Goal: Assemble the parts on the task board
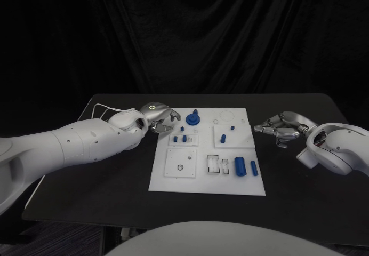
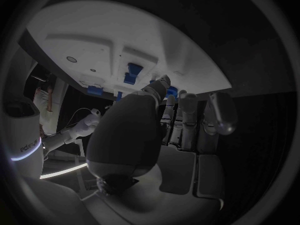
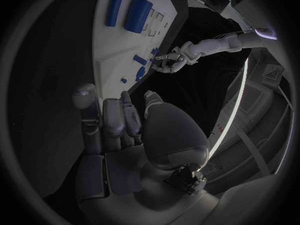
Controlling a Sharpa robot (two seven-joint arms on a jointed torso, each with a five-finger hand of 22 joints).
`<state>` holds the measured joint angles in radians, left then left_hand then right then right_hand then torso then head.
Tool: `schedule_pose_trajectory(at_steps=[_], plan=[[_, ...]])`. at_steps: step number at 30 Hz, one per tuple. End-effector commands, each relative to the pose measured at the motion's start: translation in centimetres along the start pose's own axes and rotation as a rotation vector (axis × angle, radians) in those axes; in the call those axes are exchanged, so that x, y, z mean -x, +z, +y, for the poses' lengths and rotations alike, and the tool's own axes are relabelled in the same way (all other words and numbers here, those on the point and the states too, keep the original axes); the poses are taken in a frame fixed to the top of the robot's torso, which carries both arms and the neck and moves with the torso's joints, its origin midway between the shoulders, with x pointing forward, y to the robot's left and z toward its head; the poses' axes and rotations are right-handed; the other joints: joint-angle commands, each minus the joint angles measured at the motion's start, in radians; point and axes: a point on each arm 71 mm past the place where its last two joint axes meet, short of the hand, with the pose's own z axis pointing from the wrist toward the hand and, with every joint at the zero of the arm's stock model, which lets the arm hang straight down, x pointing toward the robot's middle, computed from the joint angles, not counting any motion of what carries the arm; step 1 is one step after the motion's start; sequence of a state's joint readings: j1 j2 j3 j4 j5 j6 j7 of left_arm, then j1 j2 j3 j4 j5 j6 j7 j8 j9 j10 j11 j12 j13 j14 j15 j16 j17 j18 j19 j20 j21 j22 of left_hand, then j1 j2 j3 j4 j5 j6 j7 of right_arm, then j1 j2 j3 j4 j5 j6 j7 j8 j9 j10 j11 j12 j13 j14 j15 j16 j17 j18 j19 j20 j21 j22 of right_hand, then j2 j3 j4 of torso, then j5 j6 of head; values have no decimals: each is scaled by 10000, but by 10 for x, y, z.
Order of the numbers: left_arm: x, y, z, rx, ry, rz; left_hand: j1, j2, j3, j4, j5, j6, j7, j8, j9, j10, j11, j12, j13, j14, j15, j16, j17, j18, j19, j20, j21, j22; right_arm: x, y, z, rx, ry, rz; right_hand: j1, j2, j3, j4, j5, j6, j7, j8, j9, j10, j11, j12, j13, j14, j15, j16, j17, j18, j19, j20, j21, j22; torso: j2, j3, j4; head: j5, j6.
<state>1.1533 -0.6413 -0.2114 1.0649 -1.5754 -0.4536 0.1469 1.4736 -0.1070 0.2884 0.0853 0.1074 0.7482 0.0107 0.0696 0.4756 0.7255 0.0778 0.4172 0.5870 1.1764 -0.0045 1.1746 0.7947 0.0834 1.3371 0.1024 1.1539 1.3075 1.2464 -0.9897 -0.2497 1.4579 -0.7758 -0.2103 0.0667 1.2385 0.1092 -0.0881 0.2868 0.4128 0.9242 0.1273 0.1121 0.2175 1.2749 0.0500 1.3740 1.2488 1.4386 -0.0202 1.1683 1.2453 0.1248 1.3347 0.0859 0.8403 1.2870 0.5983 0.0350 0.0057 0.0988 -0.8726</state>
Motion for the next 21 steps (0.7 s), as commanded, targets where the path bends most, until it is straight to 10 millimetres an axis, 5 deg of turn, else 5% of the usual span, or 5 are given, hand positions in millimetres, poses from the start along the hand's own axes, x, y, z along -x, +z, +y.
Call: schedule_pose_trajectory(at_steps=[1, 7, 15, 17, 21], plan=[[11, -10, 4, -195, -778, -1551, 155, 53, -65, -16, 164, 72, -42, -24, -139, -546, 72, 177, 92, -177, 53, -78, -130, 123, -171, 33, -281, 1336, 9, -1, 8, 139, -216, -293, 243, -22, -56, -18, 87, 213, -41, 151, 54, -270, -37, -211, -253, -89, -15, -88, -48, 142, -86, -5, -122, -34, -1, -10, 14, -17, 0], [25, -45, 18, -417, -2367, -2748, 104, 93, -358, 129, 279, -42, 291, -24, -365, -1632, 277, 677, 308, -1572, 248, -931, -1709, 329, -946, 237, -1504, 1044, 32, -1, 36, 612, -838, -766, 1224, -383, 159, -349, 1039, 545, -181, 516, 304, -1389, -159, -1145, -1306, -172, -116, -191, -135, 166, -143, -92, -372, -88, -7, -41, 18, 53, 0], [37, -77, 18, -1105, -4929, -3442, -26, 352, -838, 593, 643, -329, 330, -50, -723, -2836, 617, 1629, 351, -3913, 829, -2567, -2631, 809, -4473, 672, -6354, -289, 47, 5, 71, 1337, -2330, -1015, 2632, -933, 916, -1003, 2495, 221, -73, 1173, 782, -4741, -41, -4281, -4601, -423, -33, -565, -411, 213, -344, -72, -948, -213, 2, -89, 118, 5, 0], [38, -82, 16, -1350, -5926, -3564, -120, 630, -874, 791, 903, -327, 520, -44, -801, -3100, 757, 1854, 274, -4650, 1140, -3010, -2841, 629, -5547, 843, -7185, -553, 47, 7, 77, 1534, -2948, -1012, 2761, -1003, 1059, -1076, 2561, 188, -57, 1310, 877, -4833, -19, -4441, -4729, -468, -18, -612, -443, 225, -392, -52, -1051, -228, 2, -92, 153, -25, 0], [41, -88, 13, -1727, -8361, -3862, 0, 1066, -985, 1053, 1598, -71, 561, -15, -936, -3438, 773, 2287, -72, -6540, 1602, -4286, -3525, 352, -7435, 987, -8881, -1329, 41, 15, 89, 1817, -4295, -822, 3315, -1643, 2824, -1361, 1151, -207, 144, 1768, 1215, -5313, 171, -5303, -5491, -852, 142, -1024, -725, 307, -776, 42, -1568, -195, 18, -181, 290, -162, 26]])
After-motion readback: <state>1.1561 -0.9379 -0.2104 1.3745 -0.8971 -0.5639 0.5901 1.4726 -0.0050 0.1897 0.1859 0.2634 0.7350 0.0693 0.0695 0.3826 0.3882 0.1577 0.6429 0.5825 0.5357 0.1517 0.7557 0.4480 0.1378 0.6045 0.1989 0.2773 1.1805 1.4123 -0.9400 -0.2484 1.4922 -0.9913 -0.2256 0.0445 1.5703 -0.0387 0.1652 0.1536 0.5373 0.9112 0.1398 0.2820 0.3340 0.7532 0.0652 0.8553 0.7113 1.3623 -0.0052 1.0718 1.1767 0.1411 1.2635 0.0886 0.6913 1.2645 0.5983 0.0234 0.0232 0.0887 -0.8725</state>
